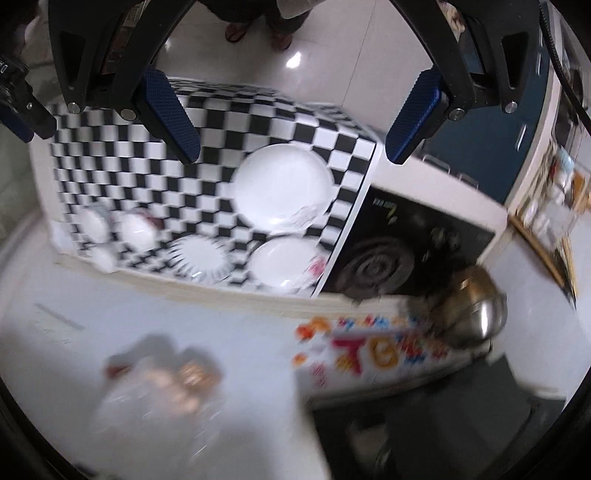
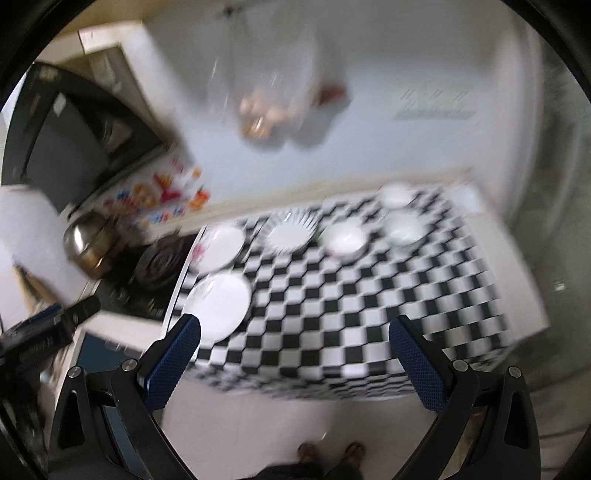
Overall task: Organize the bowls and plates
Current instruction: 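Reach down and grip the grey-flower plate rim with both grippers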
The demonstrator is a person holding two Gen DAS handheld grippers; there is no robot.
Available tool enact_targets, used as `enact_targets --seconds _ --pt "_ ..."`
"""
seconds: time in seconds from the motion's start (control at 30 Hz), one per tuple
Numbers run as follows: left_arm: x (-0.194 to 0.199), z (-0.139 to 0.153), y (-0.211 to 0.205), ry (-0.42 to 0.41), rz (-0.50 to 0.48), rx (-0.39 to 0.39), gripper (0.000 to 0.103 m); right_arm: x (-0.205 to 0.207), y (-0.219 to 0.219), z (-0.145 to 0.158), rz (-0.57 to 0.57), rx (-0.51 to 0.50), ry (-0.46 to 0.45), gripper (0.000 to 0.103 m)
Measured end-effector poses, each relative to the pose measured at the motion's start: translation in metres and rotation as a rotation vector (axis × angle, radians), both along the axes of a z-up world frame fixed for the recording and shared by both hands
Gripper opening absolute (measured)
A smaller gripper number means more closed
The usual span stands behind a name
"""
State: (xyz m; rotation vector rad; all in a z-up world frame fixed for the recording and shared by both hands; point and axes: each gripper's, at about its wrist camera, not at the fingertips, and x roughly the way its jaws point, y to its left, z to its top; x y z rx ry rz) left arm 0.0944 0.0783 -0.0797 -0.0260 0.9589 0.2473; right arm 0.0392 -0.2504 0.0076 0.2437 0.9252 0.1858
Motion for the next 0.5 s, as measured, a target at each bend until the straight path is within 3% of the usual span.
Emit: enact_targets --seconds 0.2,0.37,0.5 --pt "0.074 -0.101 0.078 0.232 0.071 -0.141 0.1 0.095 0.041 -0.111 0.077 0.091 0.214 0.103" --pt "0.137 -0.176 0.123 0.372 0.056 -0.179 0.099 0.177 0.089 -0.203 0.081 0.106 0.395 0.1" --pt "0.182 -0.227 0.147 0.47 0.01 -0.237 0.085 0.223 0.124 -0.26 0.078 0.12 0.523 0.092"
